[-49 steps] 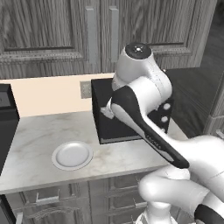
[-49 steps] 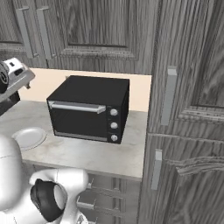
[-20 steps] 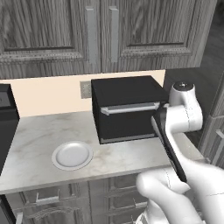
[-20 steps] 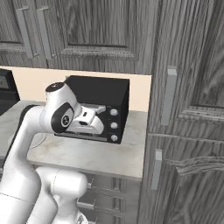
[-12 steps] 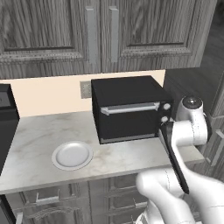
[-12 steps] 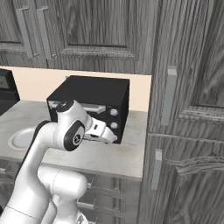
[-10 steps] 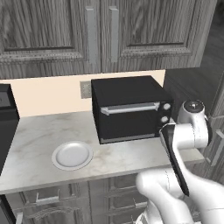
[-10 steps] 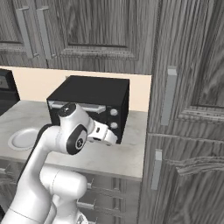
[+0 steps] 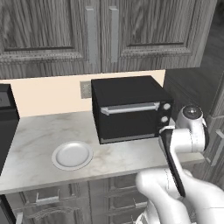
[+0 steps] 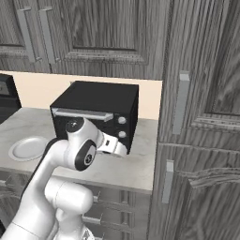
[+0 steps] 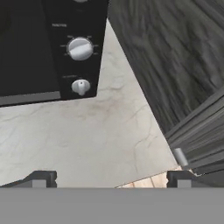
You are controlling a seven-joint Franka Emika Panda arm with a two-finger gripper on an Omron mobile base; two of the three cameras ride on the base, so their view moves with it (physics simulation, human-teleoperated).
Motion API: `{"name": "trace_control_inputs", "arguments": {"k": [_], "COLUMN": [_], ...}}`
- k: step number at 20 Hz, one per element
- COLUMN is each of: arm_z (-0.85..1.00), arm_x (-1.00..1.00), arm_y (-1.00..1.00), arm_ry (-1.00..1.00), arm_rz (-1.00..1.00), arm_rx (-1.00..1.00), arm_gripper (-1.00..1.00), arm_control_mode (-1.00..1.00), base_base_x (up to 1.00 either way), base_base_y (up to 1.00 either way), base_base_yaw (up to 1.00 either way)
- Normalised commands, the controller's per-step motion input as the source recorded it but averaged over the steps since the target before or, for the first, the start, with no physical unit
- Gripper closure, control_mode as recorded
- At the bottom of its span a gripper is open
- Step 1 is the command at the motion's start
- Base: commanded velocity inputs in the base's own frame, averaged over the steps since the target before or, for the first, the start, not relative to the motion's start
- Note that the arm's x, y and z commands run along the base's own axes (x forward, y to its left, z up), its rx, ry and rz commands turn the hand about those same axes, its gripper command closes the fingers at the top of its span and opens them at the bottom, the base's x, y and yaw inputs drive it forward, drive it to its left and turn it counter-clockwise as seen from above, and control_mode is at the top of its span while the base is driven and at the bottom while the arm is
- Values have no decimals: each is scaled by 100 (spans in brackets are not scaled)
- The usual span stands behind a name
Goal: Pick up the bagel from the plate, place it on the toaster oven rack, close the door, and set the timer.
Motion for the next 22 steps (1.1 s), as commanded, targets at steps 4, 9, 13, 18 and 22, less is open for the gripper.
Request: {"name": "trace_control_inputs", "arguments": {"k": [4, 9, 13, 18, 22], "arm_z": [0, 0, 0, -12, -16], "arm_x": [24, 25, 16, 0, 0], "arm_y": [0, 0, 0, 0, 0], "arm_ry": [2, 2, 3, 0, 0], "arm_rz": [0, 5, 5, 3, 0], "arm_rx": [0, 0, 0, 0, 0], "arm_gripper": [-100, -100, -100, -100, -100], "arm_control_mode": [-100, -100, -100, -100, -100], "base_base_x": [0, 0, 0, 0, 0], "base_base_y": [0, 0, 0, 0, 0], "base_base_yaw": [0, 0, 0, 0, 0]}}
